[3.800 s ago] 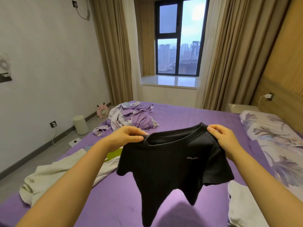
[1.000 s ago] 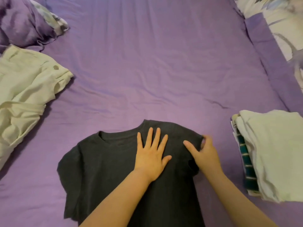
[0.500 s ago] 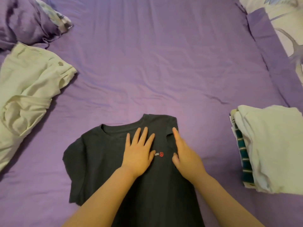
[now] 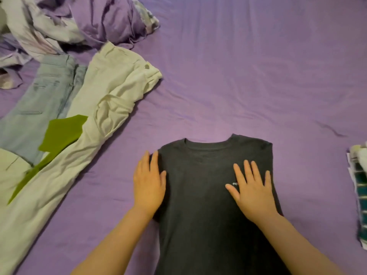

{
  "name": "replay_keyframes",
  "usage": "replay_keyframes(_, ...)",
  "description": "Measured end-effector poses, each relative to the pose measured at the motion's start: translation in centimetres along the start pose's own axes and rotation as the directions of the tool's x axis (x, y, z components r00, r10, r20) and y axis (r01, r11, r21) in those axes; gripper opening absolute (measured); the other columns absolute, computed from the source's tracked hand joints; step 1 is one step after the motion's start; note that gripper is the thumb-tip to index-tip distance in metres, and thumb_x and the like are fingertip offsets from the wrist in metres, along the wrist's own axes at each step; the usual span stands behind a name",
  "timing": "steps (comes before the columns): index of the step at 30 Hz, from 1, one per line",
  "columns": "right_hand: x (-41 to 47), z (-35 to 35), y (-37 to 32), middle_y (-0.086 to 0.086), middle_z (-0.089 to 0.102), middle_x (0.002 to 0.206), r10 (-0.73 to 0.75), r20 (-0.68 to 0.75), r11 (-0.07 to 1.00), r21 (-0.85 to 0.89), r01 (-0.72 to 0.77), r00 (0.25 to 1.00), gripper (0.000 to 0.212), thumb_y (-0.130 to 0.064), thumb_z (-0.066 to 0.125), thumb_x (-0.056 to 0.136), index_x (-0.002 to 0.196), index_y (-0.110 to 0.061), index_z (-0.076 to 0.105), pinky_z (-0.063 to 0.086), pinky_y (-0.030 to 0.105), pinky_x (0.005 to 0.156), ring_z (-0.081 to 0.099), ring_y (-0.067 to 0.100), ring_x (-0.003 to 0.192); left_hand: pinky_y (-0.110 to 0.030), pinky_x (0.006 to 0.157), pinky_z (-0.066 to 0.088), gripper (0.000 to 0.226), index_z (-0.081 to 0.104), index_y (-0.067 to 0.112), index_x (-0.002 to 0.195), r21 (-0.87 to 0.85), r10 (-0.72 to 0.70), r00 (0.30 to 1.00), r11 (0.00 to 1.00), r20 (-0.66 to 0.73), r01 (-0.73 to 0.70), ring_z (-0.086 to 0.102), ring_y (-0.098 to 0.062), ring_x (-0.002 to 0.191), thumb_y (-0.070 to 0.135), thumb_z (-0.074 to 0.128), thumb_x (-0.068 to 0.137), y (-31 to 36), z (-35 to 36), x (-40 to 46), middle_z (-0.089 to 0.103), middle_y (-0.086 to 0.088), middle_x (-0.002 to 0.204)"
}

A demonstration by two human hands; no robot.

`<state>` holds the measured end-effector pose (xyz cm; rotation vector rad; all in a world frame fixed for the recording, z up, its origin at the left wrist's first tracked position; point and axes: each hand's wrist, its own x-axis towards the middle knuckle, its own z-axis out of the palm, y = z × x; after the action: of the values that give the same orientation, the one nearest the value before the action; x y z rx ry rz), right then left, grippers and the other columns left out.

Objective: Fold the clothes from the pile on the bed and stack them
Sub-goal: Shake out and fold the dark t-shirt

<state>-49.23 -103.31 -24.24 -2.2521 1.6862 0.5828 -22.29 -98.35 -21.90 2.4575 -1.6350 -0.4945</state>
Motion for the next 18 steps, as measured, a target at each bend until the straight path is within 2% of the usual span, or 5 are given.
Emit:
replay_keyframes(4,0.0,-0.9,-6.0,0.001,-0.009,0.161,-0.263,0.002,0.959,0.113,0.261,0.965,0.067,-0.06,0.017,0.096,0.151,-0.031,-0.009,-0.002,0.044,0.118,-0.013,0.02,0.147,-0.042,0.104,0.038,0.087,0.014,0.015,0.153,-0.345,-0.095,0.966,0.922,0.239,0.176,0.045,-0.033,0.128,0.025,0.069,0.087,-3.2,-1.7,2.3,0.046,-0.011,0.143)
replay_keyframes(7,0.4,-1.0,-10.6,0.001,-0.009,0.161,-0.388,-0.002,0.919,0.076,0.387,0.922,0.066,-0.056,0.022,0.098,0.152,-0.031,-0.006,-0.003,0.047,0.118,-0.013,0.022,0.147,-0.04,0.104,0.041,0.084,0.026,0.016,0.15,-0.559,-0.139,0.909,0.749,0.393,0.357,0.051,-0.028,0.123,0.018,0.075,0.082,-3.8,-2.5,3.7,0.052,-0.011,0.133)
replay_keyframes(9,1.0,-1.0,-12.9,0.002,-0.01,0.161,-0.45,0.022,0.893,0.024,0.45,0.893,0.065,-0.055,0.022,0.099,0.152,-0.03,-0.005,-0.005,0.05,0.117,-0.014,0.023,0.147,-0.036,0.097,0.047,0.066,0.046,0.012,0.138,-0.531,-0.135,0.873,0.746,0.468,0.401,0.057,-0.023,0.113,0.022,0.077,0.08,-4.4,-2.6,4.3,0.059,-0.009,0.127)
replay_keyframes(13,2.9,-1.7,-14.0,0.003,-0.015,0.16,-0.44,0.089,0.89,-0.091,0.448,0.893,0.064,-0.056,0.019,0.099,0.152,-0.03,-0.007,-0.001,0.054,0.116,-0.015,0.026,0.147,-0.022,0.064,0.051,0.022,0.069,0.014,0.084,-0.369,-0.065,0.769,0.849,0.636,0.377,0.064,-0.01,0.068,0.033,0.078,0.078,-6.7,-4.2,4.5,0.07,0.003,0.075)
replay_keyframes(18,3.2,-2.6,-15.2,0.005,-0.017,0.16,-0.372,0.075,0.927,-0.016,0.375,0.925,0.071,-0.061,0.023,0.096,0.15,-0.032,-0.013,0.003,0.058,0.115,-0.015,0.029,0.146,-0.038,0.08,0.054,0.015,0.067,0.009,0.096,-0.703,-0.126,0.836,0.484,0.533,0.521,0.061,-0.024,0.086,0.021,0.06,0.093,-8.0,-5.5,3.9,0.07,-0.011,0.093)
